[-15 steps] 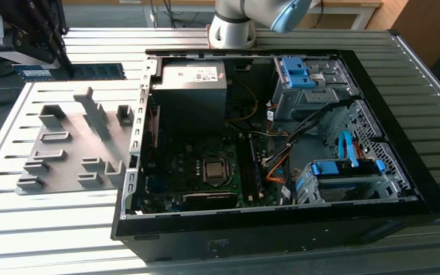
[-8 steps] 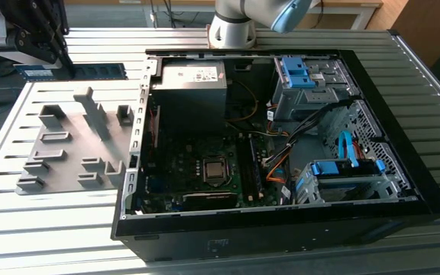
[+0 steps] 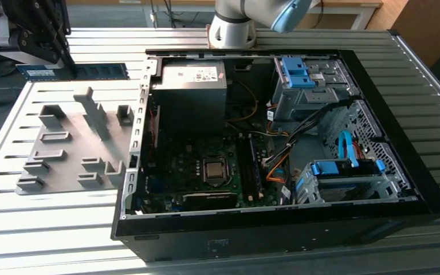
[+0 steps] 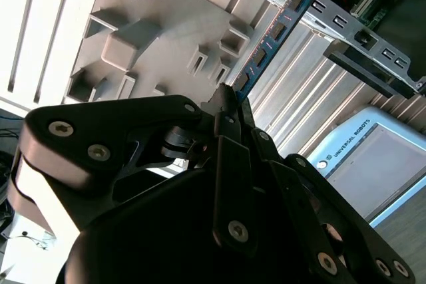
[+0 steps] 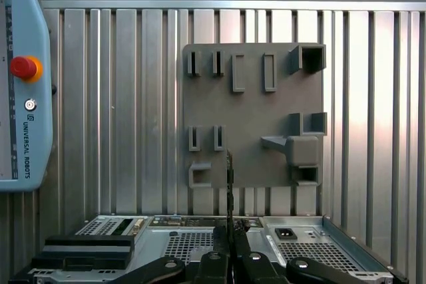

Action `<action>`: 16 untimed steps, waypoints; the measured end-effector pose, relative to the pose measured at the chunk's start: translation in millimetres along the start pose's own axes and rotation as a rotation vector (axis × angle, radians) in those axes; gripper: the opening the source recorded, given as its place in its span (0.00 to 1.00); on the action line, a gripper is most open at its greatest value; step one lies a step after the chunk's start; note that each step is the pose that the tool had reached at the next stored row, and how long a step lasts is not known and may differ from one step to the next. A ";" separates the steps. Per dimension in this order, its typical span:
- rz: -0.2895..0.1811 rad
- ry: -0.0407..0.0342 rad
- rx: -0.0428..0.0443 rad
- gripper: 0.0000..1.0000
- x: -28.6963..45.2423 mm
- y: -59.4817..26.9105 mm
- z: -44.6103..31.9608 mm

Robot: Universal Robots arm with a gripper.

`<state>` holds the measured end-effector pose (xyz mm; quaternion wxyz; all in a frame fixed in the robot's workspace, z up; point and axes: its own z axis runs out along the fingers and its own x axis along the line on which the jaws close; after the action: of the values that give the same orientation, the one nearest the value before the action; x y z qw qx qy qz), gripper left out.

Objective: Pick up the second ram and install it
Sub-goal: 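Pick up the second ram and move it above second insertion slot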

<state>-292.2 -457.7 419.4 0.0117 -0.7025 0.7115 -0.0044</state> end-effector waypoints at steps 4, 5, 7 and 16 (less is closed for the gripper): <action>0.000 0.0000 0.0000 0.14 0.0 -0.7 0.0; 0.000 0.0000 0.0000 0.14 0.0 -1.0 0.0; 0.000 0.0000 0.0000 0.14 0.0 -1.6 0.1; 0.000 0.0000 0.0000 0.14 -0.1 -5.4 0.1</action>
<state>-286.8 -457.7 419.4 0.0117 -0.7026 0.7115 -0.0044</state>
